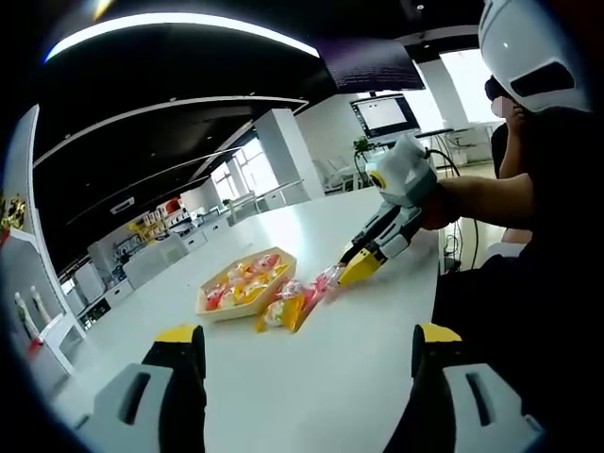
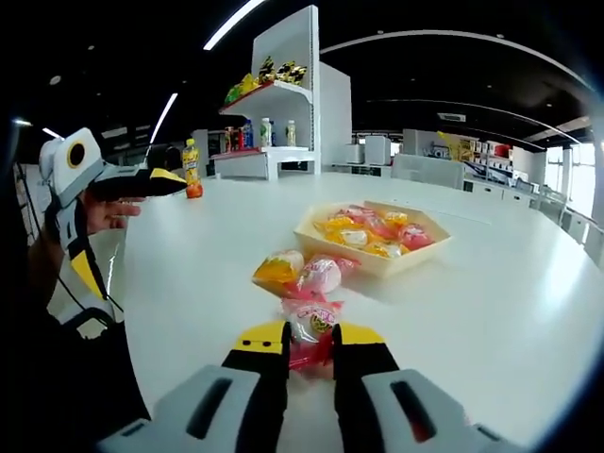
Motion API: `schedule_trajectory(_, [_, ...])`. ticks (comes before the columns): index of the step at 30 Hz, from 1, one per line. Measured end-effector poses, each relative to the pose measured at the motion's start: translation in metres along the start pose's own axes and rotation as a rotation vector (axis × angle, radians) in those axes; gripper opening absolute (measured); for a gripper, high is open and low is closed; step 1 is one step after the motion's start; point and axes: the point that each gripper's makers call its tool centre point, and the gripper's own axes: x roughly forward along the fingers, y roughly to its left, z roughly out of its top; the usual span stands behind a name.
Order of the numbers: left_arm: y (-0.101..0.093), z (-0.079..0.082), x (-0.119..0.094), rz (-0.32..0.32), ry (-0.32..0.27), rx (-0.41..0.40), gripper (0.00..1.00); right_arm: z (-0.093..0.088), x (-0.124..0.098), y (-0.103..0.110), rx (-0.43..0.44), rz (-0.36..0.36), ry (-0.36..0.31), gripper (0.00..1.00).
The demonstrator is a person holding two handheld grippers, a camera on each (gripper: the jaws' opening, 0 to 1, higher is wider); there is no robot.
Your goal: Pick up the marshmallows scattered on the table and place them into the bowl on the table
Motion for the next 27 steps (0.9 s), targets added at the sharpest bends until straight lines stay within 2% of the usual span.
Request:
schedule_trajectory(13, [0.003,-0.003,0.0,0.009,0.015,0.0,0.89,-0.001,-0.005,-0.004,0.021,-0.013,0.004,0.15])
schedule_trajectory(27, [0.003,-0.004,0.0,0.007,0.015,0.003,0.89,0.009,-0.013,-0.018,0.024,-0.047,-0.021,0.15])
